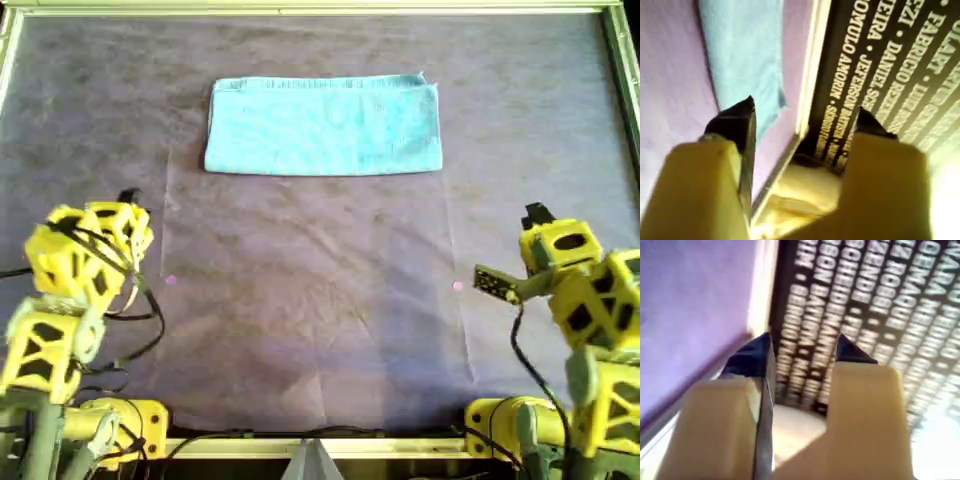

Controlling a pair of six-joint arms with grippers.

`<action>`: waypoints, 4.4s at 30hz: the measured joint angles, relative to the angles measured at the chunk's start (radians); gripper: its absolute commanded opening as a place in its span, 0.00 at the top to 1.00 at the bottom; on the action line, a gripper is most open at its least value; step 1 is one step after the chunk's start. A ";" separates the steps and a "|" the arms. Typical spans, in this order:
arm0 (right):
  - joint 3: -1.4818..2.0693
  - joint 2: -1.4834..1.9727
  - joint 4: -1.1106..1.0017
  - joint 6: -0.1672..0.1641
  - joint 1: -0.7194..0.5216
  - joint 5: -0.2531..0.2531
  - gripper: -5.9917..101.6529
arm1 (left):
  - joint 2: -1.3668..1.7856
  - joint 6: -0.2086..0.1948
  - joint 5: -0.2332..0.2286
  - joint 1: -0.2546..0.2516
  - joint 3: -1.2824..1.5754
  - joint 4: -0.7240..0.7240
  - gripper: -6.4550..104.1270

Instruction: Fold a cloth

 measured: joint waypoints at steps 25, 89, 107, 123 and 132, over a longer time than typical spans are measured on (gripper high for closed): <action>0.578 0.095 -0.578 -0.005 0.006 -0.003 0.47 | 0.005 0.060 0.008 0.000 0.531 -0.374 0.30; -1.098 -1.875 -0.133 0.086 0.209 -0.002 0.30 | -1.482 0.060 -0.005 -0.117 -0.897 -0.371 0.15; -1.365 -2.034 -0.097 0.084 0.281 0.000 0.31 | -1.534 0.060 -0.005 -0.118 -0.977 -0.374 0.15; -1.407 -2.063 -0.097 0.084 0.275 0.000 0.56 | -1.658 0.061 -0.003 -0.118 -1.098 -0.382 0.19; -1.407 -2.063 -0.097 0.084 0.276 0.000 0.84 | -1.658 0.061 -0.003 -0.118 -1.098 -0.382 0.57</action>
